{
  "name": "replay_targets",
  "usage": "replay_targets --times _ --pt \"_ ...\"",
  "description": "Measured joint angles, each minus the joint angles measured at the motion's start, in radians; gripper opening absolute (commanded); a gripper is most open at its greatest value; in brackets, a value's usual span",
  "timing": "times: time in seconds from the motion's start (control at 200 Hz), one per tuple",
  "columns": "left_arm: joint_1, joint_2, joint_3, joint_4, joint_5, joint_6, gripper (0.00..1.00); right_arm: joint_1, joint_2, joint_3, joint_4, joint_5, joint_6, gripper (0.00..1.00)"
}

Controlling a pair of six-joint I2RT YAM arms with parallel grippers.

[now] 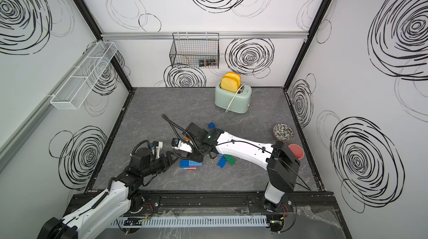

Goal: Assemble a heart with lego
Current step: Assemble the lego brick with the lego brick, then pick up the lego brick from the center of the board.

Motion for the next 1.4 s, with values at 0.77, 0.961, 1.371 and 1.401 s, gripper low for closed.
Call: replay_targets --times 0.77,0.961,1.371,1.401 --pt "0.054 0.174 0.061 0.013 0.012 0.088 0.79 -0.496 0.137 -0.137 0.214 -0.090 0.305 0.59" --pt "0.065 0.193 0.061 0.029 0.022 0.089 0.79 -0.495 0.165 -0.142 0.208 -0.115 0.317 0.61" --pt "0.066 0.198 0.060 0.052 0.034 0.089 0.79 -0.500 0.171 -0.153 0.212 -0.129 0.329 0.67" --pt "0.067 0.198 0.060 0.055 0.034 0.089 0.79 -0.502 0.174 -0.153 0.216 -0.134 0.329 0.67"
